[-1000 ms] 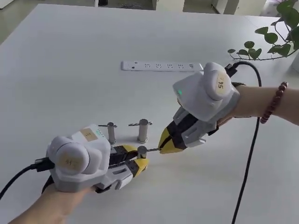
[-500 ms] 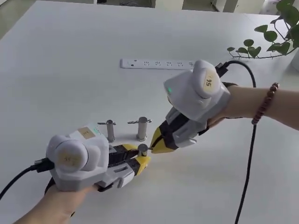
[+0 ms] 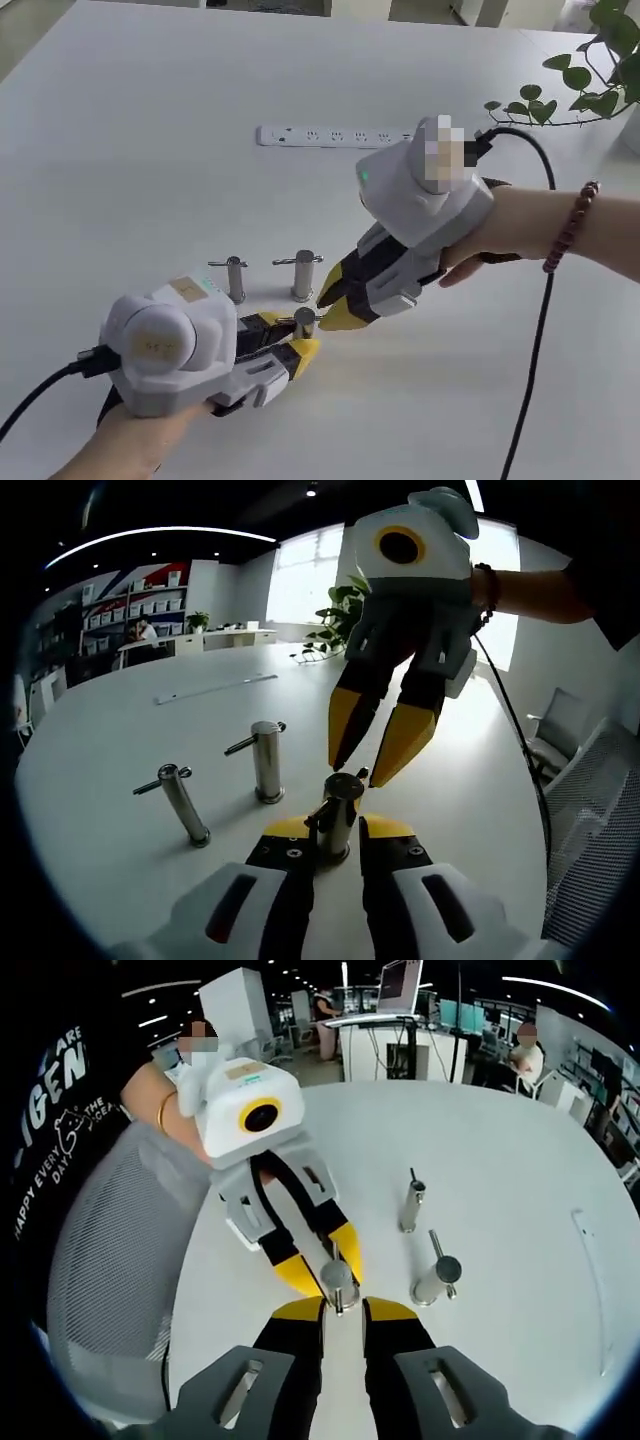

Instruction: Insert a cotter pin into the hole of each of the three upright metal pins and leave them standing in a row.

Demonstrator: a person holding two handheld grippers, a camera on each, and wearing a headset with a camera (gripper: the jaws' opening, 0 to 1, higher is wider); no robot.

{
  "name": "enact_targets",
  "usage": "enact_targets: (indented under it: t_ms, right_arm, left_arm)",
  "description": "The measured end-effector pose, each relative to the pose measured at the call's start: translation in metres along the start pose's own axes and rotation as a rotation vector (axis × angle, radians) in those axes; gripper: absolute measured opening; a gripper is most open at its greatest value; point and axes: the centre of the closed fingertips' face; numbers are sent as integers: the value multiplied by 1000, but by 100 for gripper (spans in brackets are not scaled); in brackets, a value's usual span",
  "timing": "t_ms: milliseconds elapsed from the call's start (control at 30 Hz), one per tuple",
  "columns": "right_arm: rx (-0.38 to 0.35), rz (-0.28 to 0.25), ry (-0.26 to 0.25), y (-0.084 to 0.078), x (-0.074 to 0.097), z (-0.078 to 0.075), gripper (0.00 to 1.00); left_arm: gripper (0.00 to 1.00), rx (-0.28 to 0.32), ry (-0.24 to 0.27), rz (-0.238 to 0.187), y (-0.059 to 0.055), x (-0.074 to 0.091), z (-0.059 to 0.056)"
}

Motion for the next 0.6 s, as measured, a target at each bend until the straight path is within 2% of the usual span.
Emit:
enact_targets:
  t_ms: [233,600]
  right_arm:
    - [-1,16,-5,-6,0,5,0]
    - [9,15,1,2,-3,4,0]
  left_arm:
    - [14,-10,18,8,-4,5,0]
    - [12,-4,24,9,-5,5,2]
Point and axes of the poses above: the centre of the closed fingertips' face, and the gripper's own axes: x roughly backward along the fingers, z roughly to its left, y roughly out of its top, and after that the axes turned 10 degrees about y, right-handed
